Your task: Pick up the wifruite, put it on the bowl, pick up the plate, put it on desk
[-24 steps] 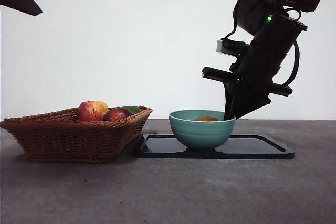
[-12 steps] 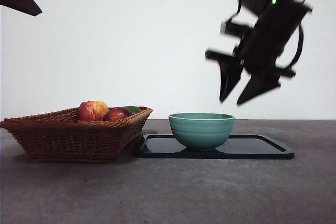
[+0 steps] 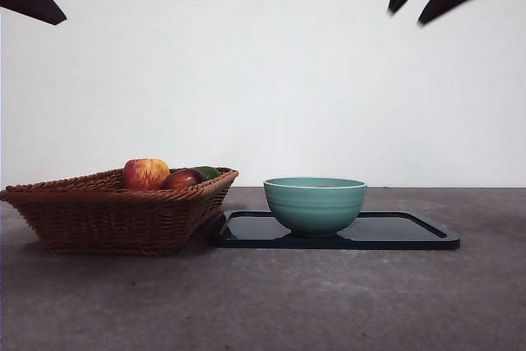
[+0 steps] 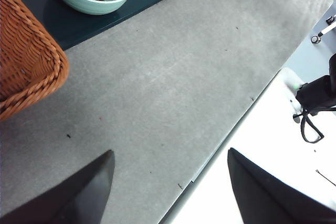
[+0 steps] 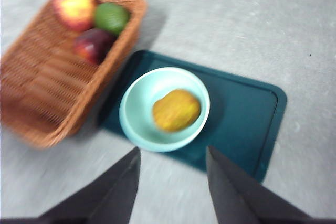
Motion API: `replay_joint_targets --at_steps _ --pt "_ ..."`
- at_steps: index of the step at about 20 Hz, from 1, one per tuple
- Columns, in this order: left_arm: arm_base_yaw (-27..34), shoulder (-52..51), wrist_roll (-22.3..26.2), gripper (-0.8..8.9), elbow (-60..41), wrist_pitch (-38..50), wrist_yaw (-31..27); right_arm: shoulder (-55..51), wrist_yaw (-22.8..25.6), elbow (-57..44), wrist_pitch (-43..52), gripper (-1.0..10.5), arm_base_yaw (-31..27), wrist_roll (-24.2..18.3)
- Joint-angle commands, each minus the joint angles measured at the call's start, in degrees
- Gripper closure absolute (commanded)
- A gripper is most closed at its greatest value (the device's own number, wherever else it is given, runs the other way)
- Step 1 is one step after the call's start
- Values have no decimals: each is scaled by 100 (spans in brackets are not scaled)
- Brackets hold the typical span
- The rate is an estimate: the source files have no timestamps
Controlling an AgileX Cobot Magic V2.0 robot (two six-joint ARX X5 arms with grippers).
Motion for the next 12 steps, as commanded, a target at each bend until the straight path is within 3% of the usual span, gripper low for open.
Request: replay_joint_targets --at_steps 1,12 --pt "-28 28 74 470 55 37 28 -428 -9 96 -413 747 138 -151" --pt "-28 28 72 470 55 37 28 -1980 -826 -1126 -855 747 737 -234"
